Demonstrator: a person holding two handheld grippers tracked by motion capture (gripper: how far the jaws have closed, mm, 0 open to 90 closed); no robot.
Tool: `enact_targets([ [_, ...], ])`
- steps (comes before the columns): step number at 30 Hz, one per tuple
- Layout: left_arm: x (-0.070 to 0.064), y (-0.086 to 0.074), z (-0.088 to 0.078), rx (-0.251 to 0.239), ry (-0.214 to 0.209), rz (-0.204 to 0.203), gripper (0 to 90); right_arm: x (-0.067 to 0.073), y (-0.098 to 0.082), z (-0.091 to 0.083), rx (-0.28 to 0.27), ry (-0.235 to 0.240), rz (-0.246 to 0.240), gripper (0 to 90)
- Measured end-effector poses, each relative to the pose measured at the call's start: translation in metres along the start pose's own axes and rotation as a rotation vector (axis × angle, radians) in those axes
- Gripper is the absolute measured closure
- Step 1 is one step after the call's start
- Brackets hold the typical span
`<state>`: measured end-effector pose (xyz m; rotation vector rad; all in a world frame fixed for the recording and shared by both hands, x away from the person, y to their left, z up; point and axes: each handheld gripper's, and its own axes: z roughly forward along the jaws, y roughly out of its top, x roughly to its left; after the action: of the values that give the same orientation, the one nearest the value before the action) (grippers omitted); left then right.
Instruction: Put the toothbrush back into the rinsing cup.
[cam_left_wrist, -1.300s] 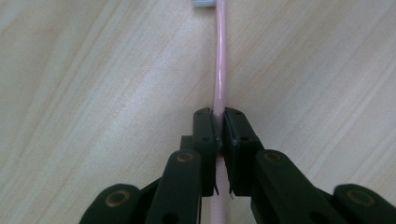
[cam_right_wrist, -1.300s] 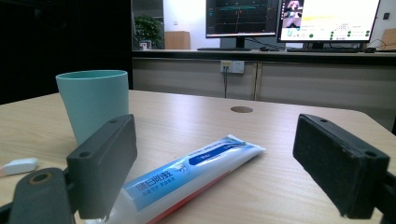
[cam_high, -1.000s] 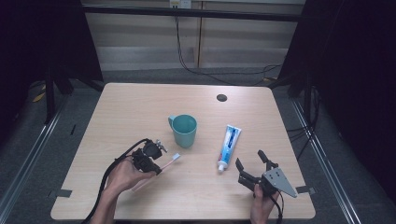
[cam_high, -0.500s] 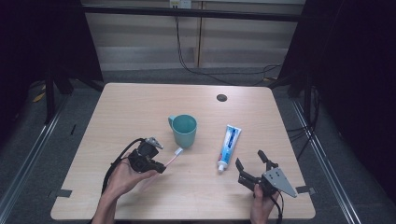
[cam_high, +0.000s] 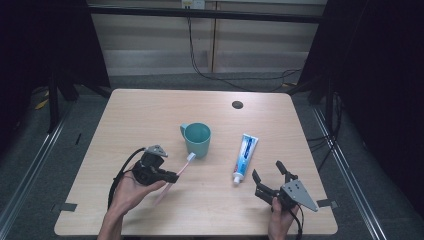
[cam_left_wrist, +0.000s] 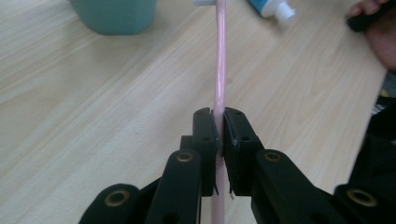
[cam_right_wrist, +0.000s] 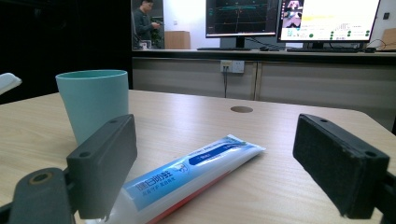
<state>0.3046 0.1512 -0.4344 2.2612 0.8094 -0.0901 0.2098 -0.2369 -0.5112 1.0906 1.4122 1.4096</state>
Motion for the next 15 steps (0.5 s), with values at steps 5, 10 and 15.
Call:
enact_targets([
  [5, 0.001, -0.003, -0.001, -0.055, -0.028, 0.005, 84.2, 0.000, 0.000, 0.000, 0.001, 0.000, 0.000, 13.0],
  [10, 0.001, -0.004, -0.007, -0.112, -0.045, 0.029, 84.2, 0.000, 0.000, 0.000, 0.001, 0.001, 0.001, 13.0],
  [15, 0.001, -0.005, -0.012, -0.165, -0.030, 0.029, 84.2, 0.000, 0.000, 0.000, 0.001, 0.001, 0.001, 13.0],
])
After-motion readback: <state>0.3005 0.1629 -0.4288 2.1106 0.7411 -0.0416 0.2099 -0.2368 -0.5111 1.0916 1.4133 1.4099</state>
